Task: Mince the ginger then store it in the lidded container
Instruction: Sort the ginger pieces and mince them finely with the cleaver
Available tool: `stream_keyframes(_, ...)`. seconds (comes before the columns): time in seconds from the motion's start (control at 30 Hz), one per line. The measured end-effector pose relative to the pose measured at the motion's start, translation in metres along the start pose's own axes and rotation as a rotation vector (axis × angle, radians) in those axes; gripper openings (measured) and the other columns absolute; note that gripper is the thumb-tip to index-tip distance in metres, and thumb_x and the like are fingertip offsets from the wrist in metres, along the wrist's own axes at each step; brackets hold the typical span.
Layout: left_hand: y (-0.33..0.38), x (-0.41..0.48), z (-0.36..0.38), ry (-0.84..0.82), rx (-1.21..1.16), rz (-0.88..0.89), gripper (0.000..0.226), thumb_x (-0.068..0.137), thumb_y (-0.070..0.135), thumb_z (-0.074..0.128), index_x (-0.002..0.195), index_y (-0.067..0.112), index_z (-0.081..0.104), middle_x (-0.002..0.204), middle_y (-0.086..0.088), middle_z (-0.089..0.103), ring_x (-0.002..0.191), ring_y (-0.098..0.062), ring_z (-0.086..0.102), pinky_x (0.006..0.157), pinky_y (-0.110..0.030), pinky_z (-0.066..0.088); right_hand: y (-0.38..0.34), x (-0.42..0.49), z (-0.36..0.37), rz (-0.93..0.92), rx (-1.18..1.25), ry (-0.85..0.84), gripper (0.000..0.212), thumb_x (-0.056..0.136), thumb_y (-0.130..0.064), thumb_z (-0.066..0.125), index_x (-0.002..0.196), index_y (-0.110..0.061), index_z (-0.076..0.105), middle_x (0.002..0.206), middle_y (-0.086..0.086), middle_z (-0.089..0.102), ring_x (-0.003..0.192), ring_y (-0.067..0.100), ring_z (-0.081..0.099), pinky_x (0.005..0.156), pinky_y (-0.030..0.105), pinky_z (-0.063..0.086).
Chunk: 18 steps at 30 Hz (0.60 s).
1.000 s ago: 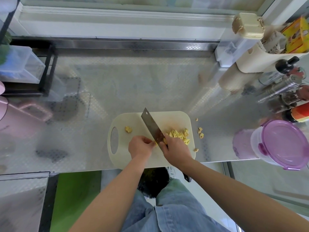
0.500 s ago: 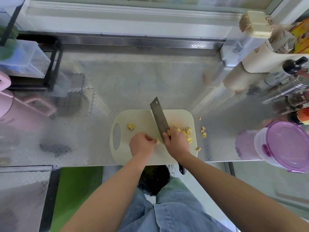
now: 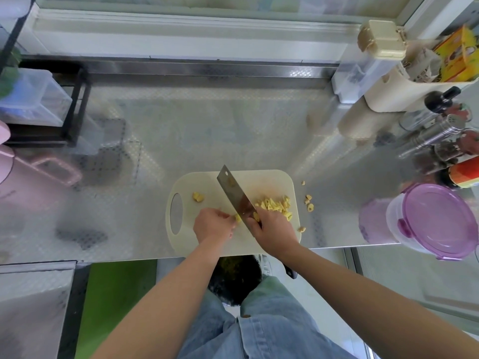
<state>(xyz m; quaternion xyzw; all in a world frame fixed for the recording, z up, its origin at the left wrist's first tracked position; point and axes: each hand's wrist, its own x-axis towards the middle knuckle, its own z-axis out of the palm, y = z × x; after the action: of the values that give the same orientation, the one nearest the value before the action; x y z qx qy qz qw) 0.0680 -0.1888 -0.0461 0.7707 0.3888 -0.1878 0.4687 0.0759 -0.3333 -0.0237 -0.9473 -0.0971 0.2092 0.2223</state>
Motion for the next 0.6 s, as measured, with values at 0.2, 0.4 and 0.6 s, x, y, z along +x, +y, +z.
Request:
stream_keyframes(0.2,0.001,0.0,0.001,0.007,-0.007,0.001,0.026,0.072,0.022,0.075,0.05,0.012,0.067,0.05,-0.002,0.066,0.055,-0.022,0.069,0.067,-0.038,0.06,-0.003,-0.003,0.0,0.021,0.004,-0.01,0.02,0.099,-0.032,0.043,0.093,-0.015,0.053,0.066,0.004,0.05,0.063,0.025,0.046,0.046,0.028,0.024)
stream_keyframes(0.4,0.004,-0.002,0.0,0.016,0.057,0.052,0.024,0.075,0.022,0.071,0.052,0.014,0.068,0.055,-0.004,0.068,0.06,-0.023,0.069,0.07,-0.038,0.057,-0.012,0.002,0.002,0.037,-0.056,-0.051,0.022,0.1,-0.03,0.04,0.1,-0.011,0.053,0.074,0.005,0.052,0.071,0.028,0.052,0.058,0.03,0.035)
stream_keyframes(0.6,0.004,-0.003,-0.002,0.001,0.058,0.039,0.022,0.073,0.02,0.072,0.052,0.014,0.068,0.056,-0.004,0.069,0.061,-0.023,0.069,0.07,-0.038,0.058,-0.016,0.011,0.006,0.057,-0.057,-0.032,0.021,0.101,-0.03,0.038,0.094,-0.013,0.049,0.074,0.003,0.049,0.07,0.028,0.05,0.058,0.031,0.034)
